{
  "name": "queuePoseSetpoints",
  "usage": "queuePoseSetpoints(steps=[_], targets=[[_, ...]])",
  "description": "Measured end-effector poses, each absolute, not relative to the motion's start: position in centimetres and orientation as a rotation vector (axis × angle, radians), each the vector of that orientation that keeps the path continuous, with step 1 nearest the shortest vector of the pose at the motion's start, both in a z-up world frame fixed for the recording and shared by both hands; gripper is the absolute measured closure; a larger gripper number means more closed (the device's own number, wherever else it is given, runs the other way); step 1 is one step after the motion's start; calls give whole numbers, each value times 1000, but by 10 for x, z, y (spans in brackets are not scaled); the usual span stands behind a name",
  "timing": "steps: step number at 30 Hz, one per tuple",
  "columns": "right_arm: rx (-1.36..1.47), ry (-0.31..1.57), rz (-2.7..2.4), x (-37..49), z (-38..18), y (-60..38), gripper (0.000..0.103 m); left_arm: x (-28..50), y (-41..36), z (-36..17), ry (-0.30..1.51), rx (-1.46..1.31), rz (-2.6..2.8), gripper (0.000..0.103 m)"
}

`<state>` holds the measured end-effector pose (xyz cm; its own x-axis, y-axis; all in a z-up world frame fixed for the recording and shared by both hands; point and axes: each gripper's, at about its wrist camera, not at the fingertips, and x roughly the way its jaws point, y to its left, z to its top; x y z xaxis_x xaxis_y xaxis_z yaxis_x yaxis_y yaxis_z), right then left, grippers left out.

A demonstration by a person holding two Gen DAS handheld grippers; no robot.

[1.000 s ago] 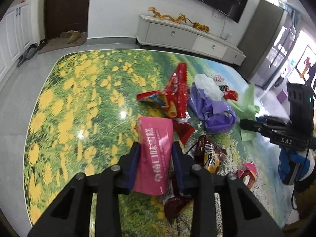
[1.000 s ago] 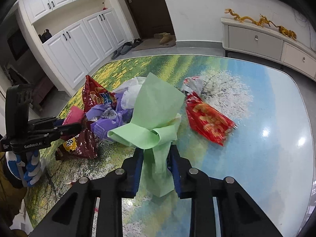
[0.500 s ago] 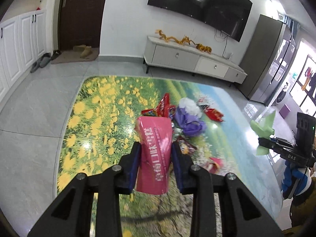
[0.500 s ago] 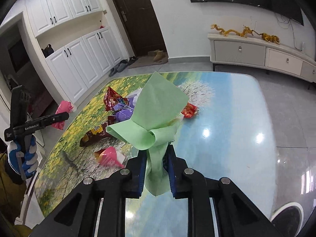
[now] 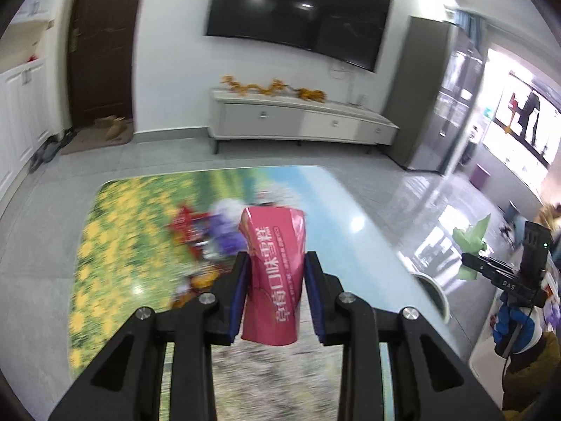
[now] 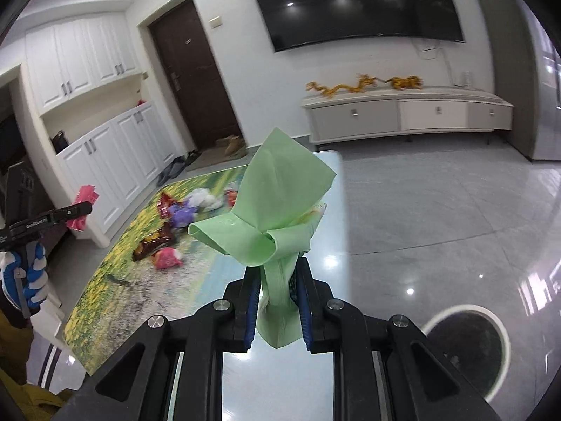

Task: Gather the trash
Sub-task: 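Carry the pink package and green tissue over the trash bin, then open both tools to drop the items into the bin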

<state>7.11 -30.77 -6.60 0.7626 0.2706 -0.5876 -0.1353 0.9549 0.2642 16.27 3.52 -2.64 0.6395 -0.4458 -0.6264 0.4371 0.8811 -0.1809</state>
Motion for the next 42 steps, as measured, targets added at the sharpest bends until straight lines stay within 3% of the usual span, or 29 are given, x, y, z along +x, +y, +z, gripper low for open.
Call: queuePoseSetpoints(steps=[7, 15, 24, 27, 29, 30, 34, 42], targets=[[299, 640, 52, 29, -76, -393, 84, 166, -101, -28, 761, 64, -718, 74], [425, 705, -102, 12, -124, -468, 84, 157, -268, -55, 849, 179, -942, 73], [528, 783, -167, 14, -173, -518, 81, 154, -385, -94, 969, 181, -1065, 70], [555, 802, -193, 15, -188, -528, 78, 155, -407, -108, 1017, 161, -1083, 62], [568, 817, -214, 17, -195, -534, 72, 157, -420, -116, 1049, 143, -1093, 48], [574, 824, -228, 16, -199, -538, 65, 157, -424, -119, 1057, 135, -1100, 47], [583, 841, -265, 9, -206, -545, 58, 153, -429, -122, 1069, 144, -1110, 45], [597, 807, -298, -13, -189, -543, 58, 139, -399, -98, 982, 164, -1065, 45]])
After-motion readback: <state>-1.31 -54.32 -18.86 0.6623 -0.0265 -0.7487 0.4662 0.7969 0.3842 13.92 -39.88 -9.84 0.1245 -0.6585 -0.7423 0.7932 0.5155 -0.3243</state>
